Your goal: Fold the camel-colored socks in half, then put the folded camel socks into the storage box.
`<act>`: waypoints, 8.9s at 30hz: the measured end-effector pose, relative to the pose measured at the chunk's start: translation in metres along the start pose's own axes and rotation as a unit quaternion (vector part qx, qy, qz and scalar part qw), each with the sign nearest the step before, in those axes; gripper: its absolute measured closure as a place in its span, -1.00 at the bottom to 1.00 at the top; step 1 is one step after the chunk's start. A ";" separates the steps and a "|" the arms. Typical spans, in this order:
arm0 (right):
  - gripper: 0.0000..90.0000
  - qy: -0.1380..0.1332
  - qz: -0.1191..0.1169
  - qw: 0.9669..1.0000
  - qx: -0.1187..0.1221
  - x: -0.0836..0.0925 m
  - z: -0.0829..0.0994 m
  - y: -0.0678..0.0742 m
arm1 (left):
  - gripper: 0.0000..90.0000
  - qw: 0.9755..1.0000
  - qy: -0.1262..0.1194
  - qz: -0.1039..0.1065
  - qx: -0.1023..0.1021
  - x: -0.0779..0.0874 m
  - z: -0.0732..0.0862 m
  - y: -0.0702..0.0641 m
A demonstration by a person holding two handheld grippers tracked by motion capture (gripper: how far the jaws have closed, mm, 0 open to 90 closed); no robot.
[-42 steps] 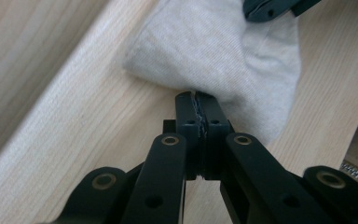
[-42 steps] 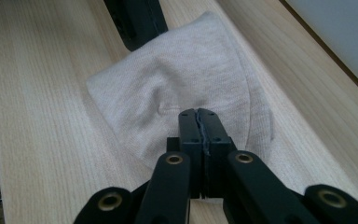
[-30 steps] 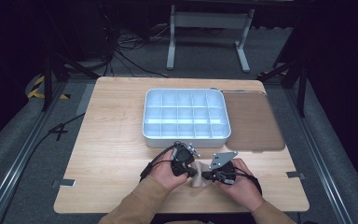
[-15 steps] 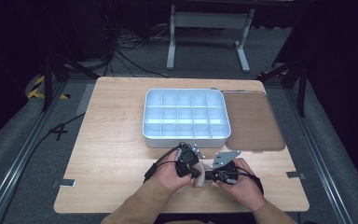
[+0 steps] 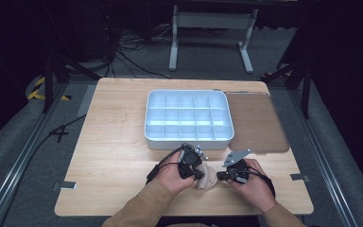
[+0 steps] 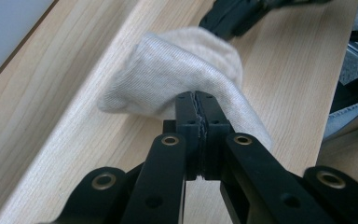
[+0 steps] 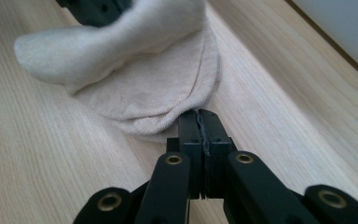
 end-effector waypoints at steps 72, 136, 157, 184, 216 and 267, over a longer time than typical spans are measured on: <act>0.04 -0.080 -0.053 0.987 -0.127 -0.018 -0.009 -0.004 | 0.00 0.996 -0.011 -0.036 -0.085 -0.004 0.005 -0.014; 0.68 -0.091 -0.048 0.990 -0.096 0.051 -0.042 -0.019 | -0.05 0.998 -0.030 -0.060 0.008 0.069 0.053 0.024; 0.68 -0.087 -0.024 0.993 -0.077 0.076 -0.069 -0.045 | -0.07 0.996 -0.038 -0.075 0.030 0.082 0.065 0.029; 0.67 -0.091 0.001 0.992 -0.092 0.085 -0.087 -0.095 | -0.08 0.996 -0.043 -0.075 0.038 0.085 0.066 0.035; 0.66 -0.012 0.065 0.994 -0.082 0.044 -0.091 -0.126 | -0.08 0.995 -0.046 -0.075 0.046 0.087 0.070 0.039; 0.33 0.072 0.053 0.993 -0.081 0.013 -0.099 -0.115 | -0.09 0.994 -0.042 -0.079 0.055 0.090 0.078 0.039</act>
Point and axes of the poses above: each handheld gripper's, and its own axes: x roughly backward along the jaws, z roughly out of its underside, y roughly to its left, the point moved 1 cm from there along -x, roughly forward along the jaws, and after that the axes turned 1 degree about y, right-handed, at the moved point
